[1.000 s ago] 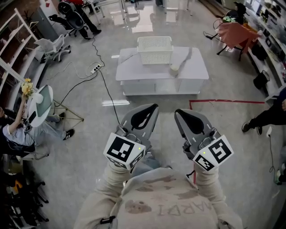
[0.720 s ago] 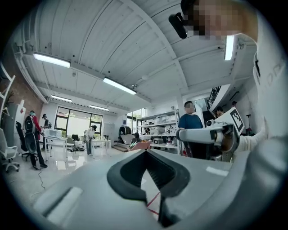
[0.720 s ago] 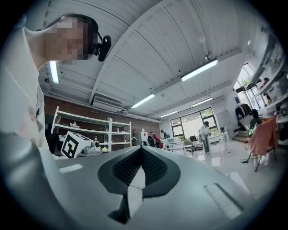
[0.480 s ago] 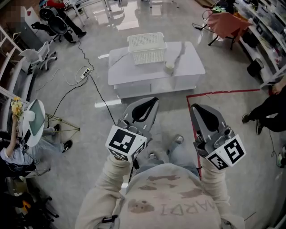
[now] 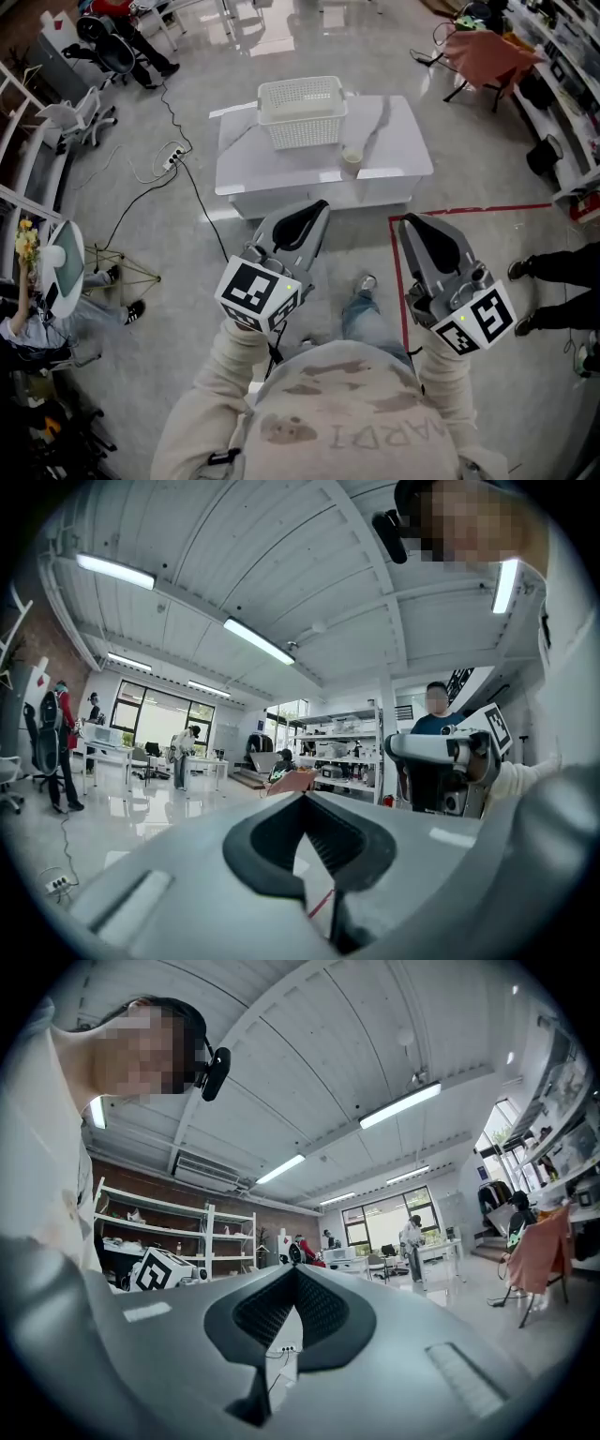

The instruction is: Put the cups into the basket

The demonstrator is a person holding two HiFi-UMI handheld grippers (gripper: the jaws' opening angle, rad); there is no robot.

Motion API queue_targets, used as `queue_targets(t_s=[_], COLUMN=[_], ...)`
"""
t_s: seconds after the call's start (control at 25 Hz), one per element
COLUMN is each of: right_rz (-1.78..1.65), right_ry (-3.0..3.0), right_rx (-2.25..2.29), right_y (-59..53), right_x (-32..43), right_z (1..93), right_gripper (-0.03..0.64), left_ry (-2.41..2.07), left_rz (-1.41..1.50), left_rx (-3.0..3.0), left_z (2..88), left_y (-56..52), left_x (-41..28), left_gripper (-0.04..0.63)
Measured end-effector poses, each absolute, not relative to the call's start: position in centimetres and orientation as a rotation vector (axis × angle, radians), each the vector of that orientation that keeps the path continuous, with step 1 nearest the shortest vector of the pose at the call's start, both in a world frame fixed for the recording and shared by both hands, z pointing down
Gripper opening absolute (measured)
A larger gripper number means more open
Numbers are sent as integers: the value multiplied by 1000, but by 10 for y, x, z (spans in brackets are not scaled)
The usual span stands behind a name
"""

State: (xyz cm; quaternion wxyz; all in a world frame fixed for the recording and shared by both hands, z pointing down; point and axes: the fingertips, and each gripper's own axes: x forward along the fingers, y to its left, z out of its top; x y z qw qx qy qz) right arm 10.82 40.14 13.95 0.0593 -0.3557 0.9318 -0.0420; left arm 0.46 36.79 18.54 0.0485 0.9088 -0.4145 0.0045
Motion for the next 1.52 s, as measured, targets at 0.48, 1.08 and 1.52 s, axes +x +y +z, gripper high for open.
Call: queue_targets(t_s=[0.48,1.08,1.52], right_rz=[-180,-301,-275], right_ry=[2815,2854,2829], right_rx=[-891,-929,-1067], right_y=[254,127,23], right_x=[175,166,134], right_z=[138,169,177], right_gripper=[28,28,28], left_ry=[-1390,-1207,-984], left_rz=[117,293,549], left_rx=[2679,2608,2525], left_z=[195,277,378], left_y=[229,96,-1], left_x=[62,83,61], left_gripper=[1,33,85])
